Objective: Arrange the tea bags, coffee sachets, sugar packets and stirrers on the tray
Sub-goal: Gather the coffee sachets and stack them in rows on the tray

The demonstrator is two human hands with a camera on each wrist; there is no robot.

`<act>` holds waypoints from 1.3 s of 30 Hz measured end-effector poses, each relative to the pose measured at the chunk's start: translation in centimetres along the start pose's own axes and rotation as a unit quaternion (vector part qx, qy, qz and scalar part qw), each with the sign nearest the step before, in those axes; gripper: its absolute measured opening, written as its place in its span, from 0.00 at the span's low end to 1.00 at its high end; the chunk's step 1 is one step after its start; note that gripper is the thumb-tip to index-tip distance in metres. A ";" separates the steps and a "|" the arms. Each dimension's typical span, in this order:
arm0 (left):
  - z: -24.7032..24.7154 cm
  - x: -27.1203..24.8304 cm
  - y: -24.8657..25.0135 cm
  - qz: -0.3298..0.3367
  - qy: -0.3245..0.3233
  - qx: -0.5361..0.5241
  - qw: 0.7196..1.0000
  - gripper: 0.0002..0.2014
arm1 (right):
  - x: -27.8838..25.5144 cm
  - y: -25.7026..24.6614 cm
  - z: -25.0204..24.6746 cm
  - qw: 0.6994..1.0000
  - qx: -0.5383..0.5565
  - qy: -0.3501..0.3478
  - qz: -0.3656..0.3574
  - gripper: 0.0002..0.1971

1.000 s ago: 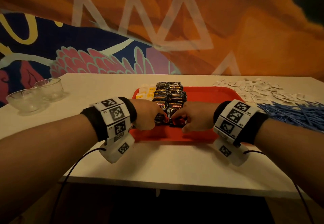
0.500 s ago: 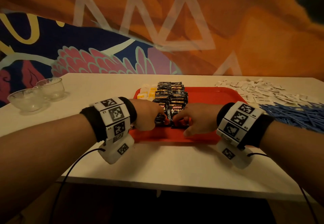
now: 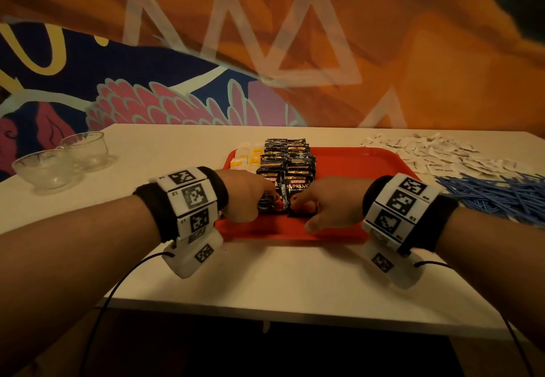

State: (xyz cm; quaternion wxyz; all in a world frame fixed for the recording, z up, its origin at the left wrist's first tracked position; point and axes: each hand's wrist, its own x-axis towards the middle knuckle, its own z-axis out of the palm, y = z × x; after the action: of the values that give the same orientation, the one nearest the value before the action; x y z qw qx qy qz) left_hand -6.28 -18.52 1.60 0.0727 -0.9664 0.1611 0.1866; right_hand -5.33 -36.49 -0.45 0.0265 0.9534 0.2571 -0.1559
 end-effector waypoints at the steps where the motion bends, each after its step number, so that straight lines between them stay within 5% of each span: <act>1: 0.0 0.0 0.0 -0.001 -0.001 0.000 1.000 0.32 | 0.0 0.0 0.0 1.000 -0.004 -0.004 0.002 0.27; 34: -0.3 -0.5 -0.6 -0.002 0.048 -0.042 0.998 0.24 | -0.7 1.0 -0.4 0.997 0.060 0.046 -0.006 0.17; 39: -1.2 -0.4 -2.1 -0.010 0.136 -0.233 0.963 0.07 | -0.8 1.2 -1.0 0.991 0.088 0.100 -0.017 0.14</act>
State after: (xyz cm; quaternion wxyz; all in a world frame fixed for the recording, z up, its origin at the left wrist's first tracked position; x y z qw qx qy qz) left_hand -5.50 -16.68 2.99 -0.1748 -0.9745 0.1121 0.0848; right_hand -5.14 -37.79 0.76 -0.0857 0.9582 0.2603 -0.0826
